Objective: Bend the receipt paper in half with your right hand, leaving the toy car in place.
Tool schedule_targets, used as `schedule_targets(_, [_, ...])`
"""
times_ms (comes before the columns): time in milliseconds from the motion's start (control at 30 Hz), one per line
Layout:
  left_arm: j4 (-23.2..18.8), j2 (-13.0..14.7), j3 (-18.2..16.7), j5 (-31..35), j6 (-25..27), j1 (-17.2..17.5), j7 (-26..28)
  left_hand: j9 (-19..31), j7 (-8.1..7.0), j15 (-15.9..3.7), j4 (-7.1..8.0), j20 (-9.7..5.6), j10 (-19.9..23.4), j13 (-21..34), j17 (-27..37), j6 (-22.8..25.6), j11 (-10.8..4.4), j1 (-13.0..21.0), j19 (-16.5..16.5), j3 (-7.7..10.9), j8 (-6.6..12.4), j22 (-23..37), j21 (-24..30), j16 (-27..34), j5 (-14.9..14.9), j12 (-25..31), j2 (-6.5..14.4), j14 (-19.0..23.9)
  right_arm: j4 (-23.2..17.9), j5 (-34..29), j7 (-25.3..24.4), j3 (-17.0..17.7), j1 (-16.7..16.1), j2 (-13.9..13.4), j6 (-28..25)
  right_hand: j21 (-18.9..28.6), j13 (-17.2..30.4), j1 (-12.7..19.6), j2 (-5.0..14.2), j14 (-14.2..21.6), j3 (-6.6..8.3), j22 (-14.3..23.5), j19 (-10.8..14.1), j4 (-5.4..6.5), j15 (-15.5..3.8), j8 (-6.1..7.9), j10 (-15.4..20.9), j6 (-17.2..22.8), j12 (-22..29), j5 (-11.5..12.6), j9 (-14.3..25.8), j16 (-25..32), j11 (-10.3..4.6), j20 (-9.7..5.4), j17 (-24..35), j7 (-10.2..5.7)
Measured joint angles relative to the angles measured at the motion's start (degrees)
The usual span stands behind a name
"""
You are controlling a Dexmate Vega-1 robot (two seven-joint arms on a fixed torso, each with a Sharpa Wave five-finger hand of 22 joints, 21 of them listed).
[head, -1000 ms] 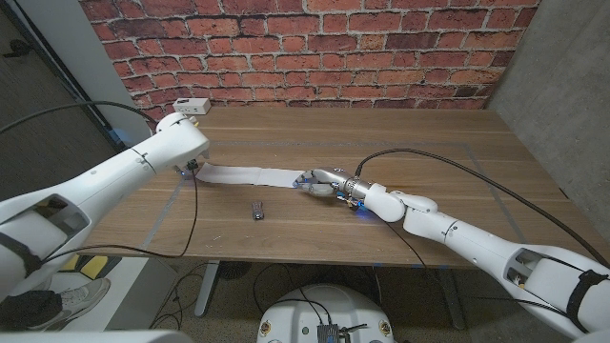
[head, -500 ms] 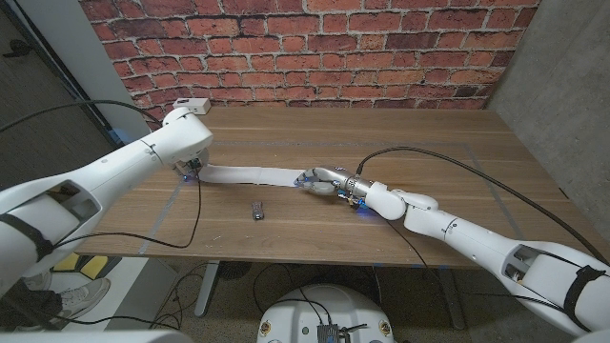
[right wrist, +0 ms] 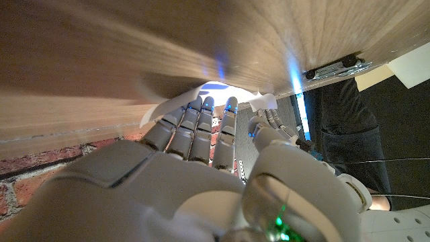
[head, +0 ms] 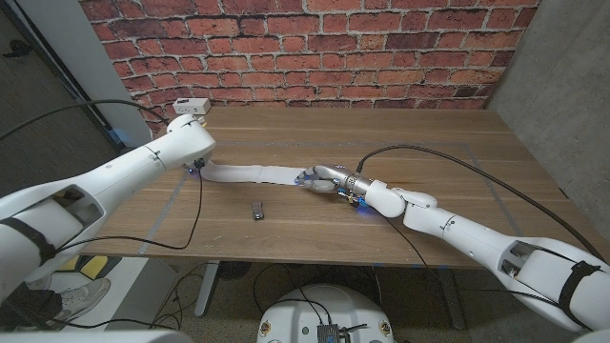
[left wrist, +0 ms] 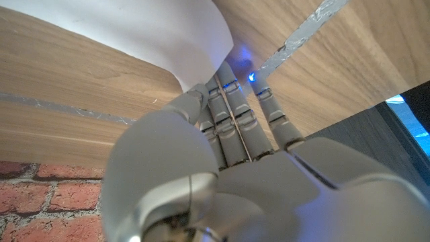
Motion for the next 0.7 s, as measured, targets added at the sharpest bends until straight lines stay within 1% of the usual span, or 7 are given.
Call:
schedule_targets(233, [-2.3, 0.3, -2.0, 1.1, -1.4, 1.7, 0.4, 0.5, 0.4, -0.22, 0.25, -0.41, 0.7, 0.9, 0.2, 1.0, 0.69, 1.0, -0.4, -0.26, 0.46, 0.0, 0.5, 0.4, 0.0, 1.1, -0.3, 0.2, 0.9, 0.2, -0.1, -0.3, 0.4, 0.2, 0.1, -0.2, 0.0, 0.0, 0.0, 0.3, 0.0, 0.0, 0.0, 0.0, 0.12, 0.0, 0.2, 0.2, 0.0, 0.0, 0.0, 0.0, 0.19, 0.0, 0.0, -0.21])
schedule_targets(267, [-2.8, 0.5, -2.3, 1.2, -1.6, 2.0, 0.3, 0.6, 0.4, -0.22, 0.37, -0.61, 0.7, 1.2, 0.3, 1.0, 0.69, 1.3, -0.6, -0.41, 0.46, 0.0, 0.5, 0.4, 0.0, 1.1, -0.1, 0.2, 1.1, 0.2, -0.2, -0.4, 0.5, 0.3, 0.1, -0.2, 0.0, 0.0, 0.0, 0.3, 0.0, 0.0, 0.2, 0.0, 0.12, 0.0, 0.2, 0.2, 0.0, 0.0, 0.0, 0.0, 0.19, -0.21, 0.0, -0.21])
schedule_targets(433, [-5.5, 1.6, -4.1, 1.1, -2.6, 3.1, -0.9, 0.9, 0.71, -0.02, 0.14, -0.71, 0.9, 1.7, 0.5, 2.0, 0.91, 2.2, -0.7, -0.64, 0.46, 0.0, 0.8, 0.9, -0.1, 1.6, -0.4, 0.4, 1.7, 0.2, -0.4, -0.6, 0.8, 0.3, 0.2, -0.2, 0.0, 0.0, 0.0, 0.5, -0.01, 0.0, 0.3, 0.01, 0.3, 0.0, 0.2, 0.5, 0.0, 0.0, 0.0, 0.0, 0.19, -0.3, 0.0, 0.1])
schedule_targets(533, [-7.1, 2.4, -5.2, 0.3, -3.5, 3.8, -2.1, 1.1, 0.71, -0.03, 0.14, -0.94, 1.0, 2.1, 0.5, 2.0, 0.99, 2.6, -0.9, -0.64, 0.46, 0.0, 0.8, 0.9, -0.2, 2.0, -0.5, 0.4, 2.0, 0.2, -0.5, -0.8, 0.9, 0.4, 0.3, -0.2, 0.0, 0.0, 0.0, 0.7, -0.06, 0.0, 0.3, 0.27, 0.13, 0.0, 0.4, 0.5, 0.0, 0.0, 0.0, 0.0, 0.4, -0.3, -0.1, 0.11])
schedule_targets(600, [-7.1, 2.4, -5.2, 0.0, -3.8, 3.8, -2.4, 1.2, 0.71, -0.03, 0.35, -1.02, 1.0, 2.3, 0.5, 2.0, 1.0, 2.6, -1.0, -0.89, 0.46, 0.0, 0.8, 0.9, -0.2, 2.0, -0.5, 0.4, 2.2, 0.1, -0.5, -0.9, 1.0, 0.4, 0.3, -0.2, 0.0, 0.0, 0.0, 0.7, 0.04, 0.0, 0.3, 0.36, 0.13, 0.0, 0.5, 0.5, 0.0, 0.0, 0.0, 0.0, 0.47, -0.3, -0.2, 0.1])
schedule_targets(633, [-8.4, 3.0, -6.2, -0.3, -4.3, 4.4, -2.8, 1.2, 0.71, -0.03, 0.36, -1.02, 1.0, 2.3, 0.5, 2.0, 0.99, 2.6, -1.0, -0.89, 0.46, 0.0, 0.8, 0.9, -0.2, 2.0, -0.5, 0.4, 2.3, 0.1, -0.5, -0.9, 1.0, 0.4, 0.3, -0.1, 0.0, 0.0, 0.0, 0.7, 0.04, -0.1, 0.3, 0.36, 0.13, 0.0, 0.7, 0.5, 0.0, 0.0, 0.0, 0.0, 0.29, -0.3, -0.2, 0.11])
schedule_targets(700, [-10.3, 3.8, -7.6, -1.0, -5.0, 5.4, -3.4, 1.2, 0.71, -0.03, 0.36, -1.02, 1.0, 2.4, 0.5, 2.0, 1.0, 2.6, -1.0, -0.89, 0.46, 0.0, 1.2, 0.9, -0.2, 2.0, -0.5, 0.4, 2.5, 0.0, -0.6, -1.0, 1.1, 0.4, 0.4, 0.1, 0.0, 0.0, 0.0, 0.9, 0.04, -0.1, 0.3, 0.36, -0.1, 0.0, 0.9, 0.5, 0.0, 0.0, 0.0, 0.0, 0.5, -0.3, -0.2, 0.11])
